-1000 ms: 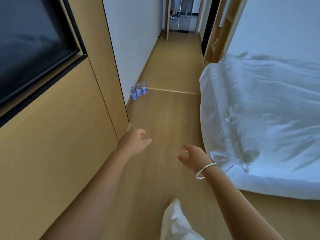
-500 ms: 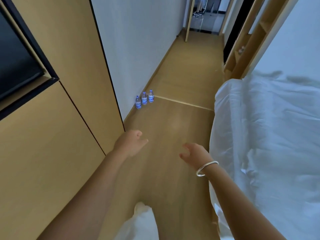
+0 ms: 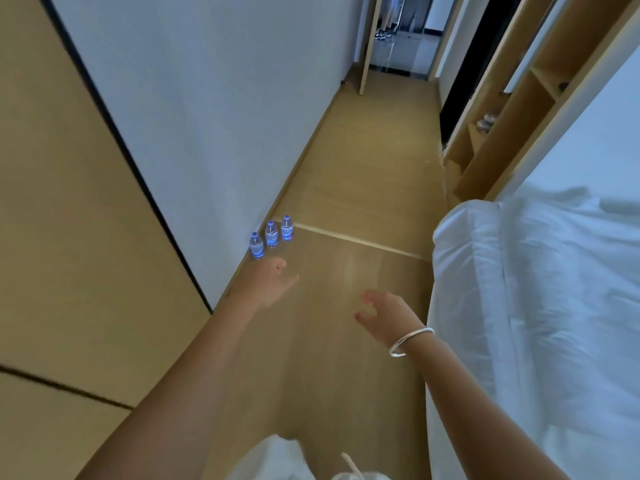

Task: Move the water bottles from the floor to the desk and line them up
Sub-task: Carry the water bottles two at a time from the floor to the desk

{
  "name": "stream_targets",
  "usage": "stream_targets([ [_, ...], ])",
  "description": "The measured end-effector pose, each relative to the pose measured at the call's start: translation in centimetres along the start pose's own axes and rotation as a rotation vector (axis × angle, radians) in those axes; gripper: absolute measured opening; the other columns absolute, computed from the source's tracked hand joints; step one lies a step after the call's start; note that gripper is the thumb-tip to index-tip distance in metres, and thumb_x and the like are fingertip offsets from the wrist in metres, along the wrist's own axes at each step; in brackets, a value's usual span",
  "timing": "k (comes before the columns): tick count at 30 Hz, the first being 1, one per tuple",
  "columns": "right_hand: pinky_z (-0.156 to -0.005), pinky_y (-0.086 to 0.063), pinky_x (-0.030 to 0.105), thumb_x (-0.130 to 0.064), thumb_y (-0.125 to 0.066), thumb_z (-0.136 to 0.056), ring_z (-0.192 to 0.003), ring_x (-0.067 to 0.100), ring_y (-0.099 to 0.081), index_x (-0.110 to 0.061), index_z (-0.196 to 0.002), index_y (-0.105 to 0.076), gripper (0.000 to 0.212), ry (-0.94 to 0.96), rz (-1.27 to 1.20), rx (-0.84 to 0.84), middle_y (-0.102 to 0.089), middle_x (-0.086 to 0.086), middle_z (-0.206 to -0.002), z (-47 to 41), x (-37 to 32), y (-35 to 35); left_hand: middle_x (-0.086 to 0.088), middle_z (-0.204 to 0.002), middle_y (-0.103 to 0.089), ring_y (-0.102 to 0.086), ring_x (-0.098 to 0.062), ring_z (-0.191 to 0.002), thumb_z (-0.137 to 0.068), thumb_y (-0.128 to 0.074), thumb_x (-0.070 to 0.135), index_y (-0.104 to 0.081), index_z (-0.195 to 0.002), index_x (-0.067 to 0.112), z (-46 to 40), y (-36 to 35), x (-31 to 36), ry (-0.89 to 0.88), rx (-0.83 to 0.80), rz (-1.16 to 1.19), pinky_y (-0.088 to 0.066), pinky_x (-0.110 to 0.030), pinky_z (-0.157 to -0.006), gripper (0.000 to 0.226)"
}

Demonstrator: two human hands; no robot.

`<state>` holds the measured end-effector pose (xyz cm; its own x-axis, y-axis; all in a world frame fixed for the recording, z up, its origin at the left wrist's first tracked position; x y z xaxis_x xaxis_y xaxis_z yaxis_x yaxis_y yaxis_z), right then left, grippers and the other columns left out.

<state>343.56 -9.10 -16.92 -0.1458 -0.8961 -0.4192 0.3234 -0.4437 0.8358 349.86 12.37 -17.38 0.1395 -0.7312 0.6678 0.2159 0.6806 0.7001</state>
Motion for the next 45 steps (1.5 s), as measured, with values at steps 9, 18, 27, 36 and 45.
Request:
stream_targets([
  [9, -0.096, -0.033, 0.022, -0.035, -0.054, -0.092, -0.121, 0.018, -0.049, -0.015, -0.132, -0.049, 0.046, 0.021, -0.058, -0.088, -0.053, 0.001, -0.134, -15.5, -0.2, 3.1, 0.001, -0.079, -0.044, -0.043, -0.018, -0.074, -0.085, -0.060, 0.036, -0.036, -0.066, 0.028, -15.1, -0.6, 0.1, 0.101, -0.058, -0.017, -0.037, -0.029, -0.072, 0.032],
  [18, -0.102, -0.032, 0.025, -0.041, -0.053, -0.091, -0.124, 0.021, -0.045, -0.013, -0.132, -0.049, 0.049, 0.104, 0.013, -0.219, -0.049, 0.005, -0.136, -35.8, 1.3, 7.9, 0.005, -0.081, -0.049, -0.047, -0.012, -0.070, -0.086, -0.054, 0.033, -0.044, -0.072, 0.023, -31.6, -0.9, 1.8, 0.281, -0.044, -0.030, -0.036, -0.024, -0.062, 0.019],
  [27, -0.103, -0.032, 0.026, -0.039, -0.056, -0.090, -0.128, 0.017, -0.043, -0.016, -0.138, -0.044, 0.054, 0.157, 0.044, -0.385, -0.047, 0.003, -0.141, -51.2, -1.2, 10.0, 0.005, -0.126, -0.052, -0.051, -0.014, -0.105, -0.089, -0.053, 0.036, -0.047, -0.128, 0.022, -42.0, 0.8, 0.5, 0.500, -0.024, -0.058, -0.035, -0.024, -0.082, 0.042],
  [36, -0.102, -0.034, 0.026, -0.036, -0.058, -0.090, -0.127, 0.018, -0.045, -0.014, -0.138, -0.043, 0.055, 0.163, 0.037, -0.490, -0.048, 0.005, -0.139, -64.0, -4.9, 8.0, 0.003, -0.133, -0.051, -0.050, -0.016, -0.119, -0.089, -0.053, 0.034, -0.047, -0.133, 0.018, -54.3, 1.1, -3.9, 0.565, -0.076, -0.025, -0.038, -0.026, -0.091, 0.047],
  [45, -0.104, -0.034, 0.027, -0.034, -0.062, -0.087, -0.127, 0.019, -0.045, -0.012, -0.135, -0.046, 0.055, 0.024, -0.036, -0.584, -0.049, 0.004, -0.138, -75.5, -5.3, 0.5, 0.000, -0.131, -0.054, -0.052, -0.020, -0.119, -0.089, -0.054, 0.033, -0.043, -0.137, 0.020, -65.0, -1.7, -11.2, 0.726, -0.117, 0.072, -0.041, -0.031, -0.097, 0.051],
])
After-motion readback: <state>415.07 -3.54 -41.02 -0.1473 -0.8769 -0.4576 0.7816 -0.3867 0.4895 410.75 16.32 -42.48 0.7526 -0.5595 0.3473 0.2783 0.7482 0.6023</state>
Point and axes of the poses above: each hand's wrist, its own z-axis away from the middle knuckle, its own y-axis out of the back of the hand, x = y × z, the point moved 9 cm from there along -z, towards the middle knuckle
